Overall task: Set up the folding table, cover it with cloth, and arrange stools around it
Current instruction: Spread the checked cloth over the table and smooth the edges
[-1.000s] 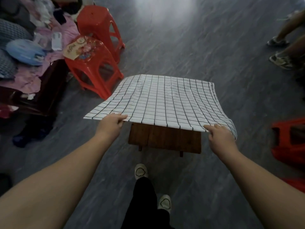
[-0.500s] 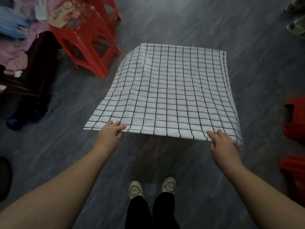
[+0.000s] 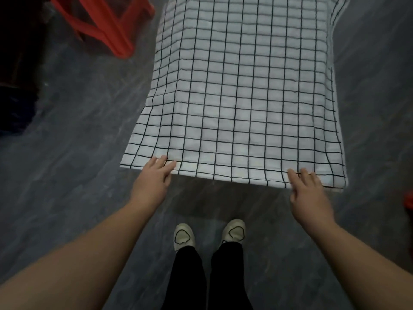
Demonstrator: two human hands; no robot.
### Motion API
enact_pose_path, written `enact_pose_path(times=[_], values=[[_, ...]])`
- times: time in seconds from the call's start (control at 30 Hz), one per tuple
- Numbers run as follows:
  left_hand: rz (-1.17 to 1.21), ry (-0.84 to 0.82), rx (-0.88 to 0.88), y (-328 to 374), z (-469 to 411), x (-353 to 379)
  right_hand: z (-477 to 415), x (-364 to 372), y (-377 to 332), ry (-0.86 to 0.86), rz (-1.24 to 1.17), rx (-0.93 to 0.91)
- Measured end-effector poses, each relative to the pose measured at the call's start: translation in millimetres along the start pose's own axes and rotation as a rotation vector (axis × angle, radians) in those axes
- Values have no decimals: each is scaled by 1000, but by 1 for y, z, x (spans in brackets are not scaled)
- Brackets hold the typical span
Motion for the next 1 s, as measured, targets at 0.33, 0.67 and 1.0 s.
enact_pose_path(times=[0.33, 0.67, 1.0], values=[[-298, -236, -128, 19, 0, 55, -23, 57, -9, -223, -34, 54], [-230, -81, 151, 182, 27, -1, -18, -26, 2, -40, -255, 49], [-244, -68, 362, 322, 34, -13, 3, -71, 58, 35, -419, 102]])
Point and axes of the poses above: each hand's wrist, its own z-axis away from the middle knuckle, its own x-axis out of the palm, y = z × x, the point moved 8 cm from there along -z, towards the middle knuckle, and after that the axes turned 14 degrees about -x, right-handed, at the moved point
